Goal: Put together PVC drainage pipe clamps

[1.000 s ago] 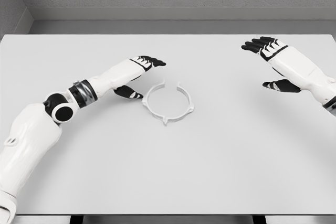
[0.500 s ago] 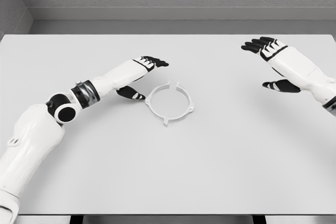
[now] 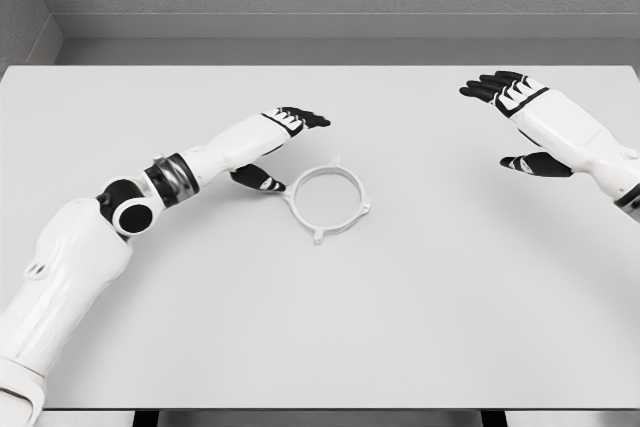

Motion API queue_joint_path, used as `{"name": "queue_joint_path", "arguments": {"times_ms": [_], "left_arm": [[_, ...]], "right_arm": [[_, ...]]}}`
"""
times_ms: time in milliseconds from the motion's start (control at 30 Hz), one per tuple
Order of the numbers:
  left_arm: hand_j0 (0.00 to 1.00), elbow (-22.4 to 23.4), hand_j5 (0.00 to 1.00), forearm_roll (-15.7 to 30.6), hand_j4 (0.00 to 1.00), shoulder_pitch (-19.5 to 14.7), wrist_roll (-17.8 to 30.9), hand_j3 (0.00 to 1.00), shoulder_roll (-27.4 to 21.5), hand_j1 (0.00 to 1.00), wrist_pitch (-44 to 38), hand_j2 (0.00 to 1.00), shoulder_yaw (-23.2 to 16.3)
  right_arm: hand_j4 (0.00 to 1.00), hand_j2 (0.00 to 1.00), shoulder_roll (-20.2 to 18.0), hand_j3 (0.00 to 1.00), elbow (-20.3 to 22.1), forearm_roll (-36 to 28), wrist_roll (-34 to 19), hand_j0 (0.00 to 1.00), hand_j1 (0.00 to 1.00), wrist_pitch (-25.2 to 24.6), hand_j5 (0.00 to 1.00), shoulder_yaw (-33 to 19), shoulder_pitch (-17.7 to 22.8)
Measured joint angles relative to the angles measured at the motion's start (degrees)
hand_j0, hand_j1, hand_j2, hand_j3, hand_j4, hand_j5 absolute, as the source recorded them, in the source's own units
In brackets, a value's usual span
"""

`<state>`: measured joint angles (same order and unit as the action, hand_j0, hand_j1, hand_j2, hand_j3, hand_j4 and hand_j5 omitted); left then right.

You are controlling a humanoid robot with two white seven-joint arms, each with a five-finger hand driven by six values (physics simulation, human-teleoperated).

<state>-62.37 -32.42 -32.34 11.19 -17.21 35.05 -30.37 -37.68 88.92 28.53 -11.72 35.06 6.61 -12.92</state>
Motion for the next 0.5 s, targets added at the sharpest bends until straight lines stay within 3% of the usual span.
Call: {"name": "queue_joint_path", "arguments": {"times_ms": [233, 300, 500], "left_arm": [[1.00, 0.46, 1.00, 0.39, 1.00, -1.84, 0.01, 1.00, -1.32, 1.00, 0.00, 1.00, 1.10], [1.00, 0.66, 1.00, 0.66, 1.00, -3.51, 0.00, 1.00, -4.78, 1.00, 0.00, 1.00, 1.64], [1.00, 3.15, 1.00, 0.93, 1.00, -2.90, -0.02, 1.00, -17.50, 1.00, 0.01, 1.00, 6.28]], "right_arm": [[1.00, 1.00, -0.02, 1.00, -0.02, 0.00, 0.03, 1.00, 1.00, 0.00, 1.00, 0.04, -0.09], [1.00, 1.00, -0.02, 1.00, -0.01, 0.00, 0.02, 1.00, 1.00, 0.00, 1.00, 0.06, -0.09], [1.00, 1.00, 0.02, 1.00, 0.00, 0.00, 0.02, 1.00, 1.00, 0.00, 1.00, 0.08, -0.09]]}}
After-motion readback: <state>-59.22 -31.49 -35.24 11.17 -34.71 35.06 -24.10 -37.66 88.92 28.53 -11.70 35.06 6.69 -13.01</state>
